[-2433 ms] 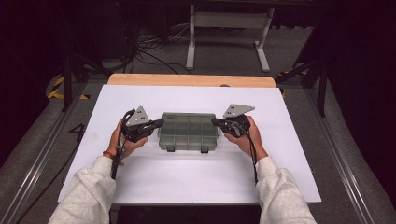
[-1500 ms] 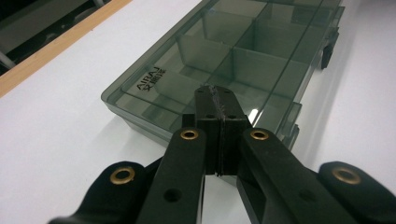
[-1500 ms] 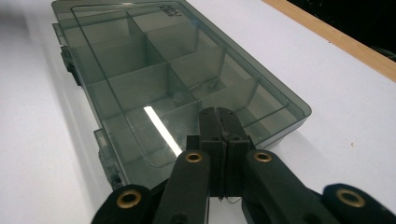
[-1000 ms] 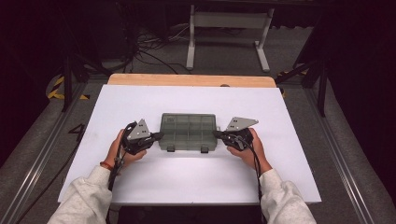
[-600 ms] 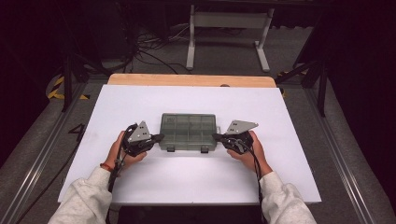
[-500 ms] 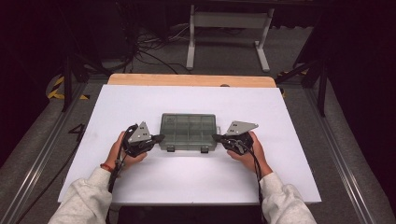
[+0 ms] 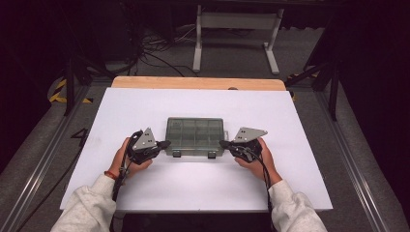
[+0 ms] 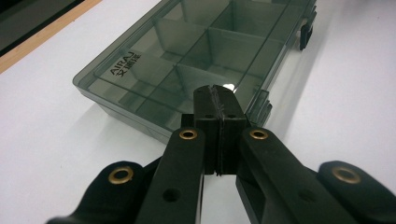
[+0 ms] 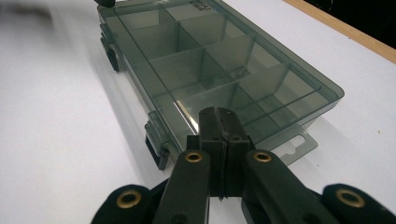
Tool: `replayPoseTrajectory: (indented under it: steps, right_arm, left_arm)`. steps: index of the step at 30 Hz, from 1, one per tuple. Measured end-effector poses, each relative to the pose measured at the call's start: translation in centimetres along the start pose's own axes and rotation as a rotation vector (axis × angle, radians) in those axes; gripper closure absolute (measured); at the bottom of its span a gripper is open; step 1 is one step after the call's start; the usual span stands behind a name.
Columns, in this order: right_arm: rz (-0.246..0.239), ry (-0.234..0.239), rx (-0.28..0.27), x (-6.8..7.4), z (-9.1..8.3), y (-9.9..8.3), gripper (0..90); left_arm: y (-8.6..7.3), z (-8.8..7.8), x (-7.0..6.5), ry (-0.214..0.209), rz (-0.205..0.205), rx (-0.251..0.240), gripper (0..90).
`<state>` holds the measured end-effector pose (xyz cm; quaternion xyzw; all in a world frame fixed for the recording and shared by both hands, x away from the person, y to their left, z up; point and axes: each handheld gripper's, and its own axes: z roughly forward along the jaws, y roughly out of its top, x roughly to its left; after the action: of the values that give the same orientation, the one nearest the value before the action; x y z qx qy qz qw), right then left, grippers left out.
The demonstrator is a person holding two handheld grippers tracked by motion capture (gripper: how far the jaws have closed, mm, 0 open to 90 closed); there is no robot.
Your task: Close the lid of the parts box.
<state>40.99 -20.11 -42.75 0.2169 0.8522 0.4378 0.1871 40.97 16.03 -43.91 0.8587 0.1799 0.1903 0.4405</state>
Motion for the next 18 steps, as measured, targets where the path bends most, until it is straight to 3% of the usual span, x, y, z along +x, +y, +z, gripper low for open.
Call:
replayPoseTrajectory:
  steps: [7, 10, 18]
  right_arm:
    - [0.01, -0.01, -0.012, 0.06, -0.05, -0.17, 87.7]
    - [0.014, -0.013, -0.016, 0.04, -0.07, -0.23, 86.2]
    - [0.029, -0.025, -0.026, 0.0, -0.08, -0.29, 78.1]
  left_arm:
    - [-0.11, 0.02, -0.02, 0.011, -0.002, -0.009, 89.2]
    - [-0.13, 0.0, -0.07, 0.035, 0.002, -0.009, 88.2]
    - [-0.31, -0.04, -0.07, 0.047, -0.011, -0.025, 81.5]
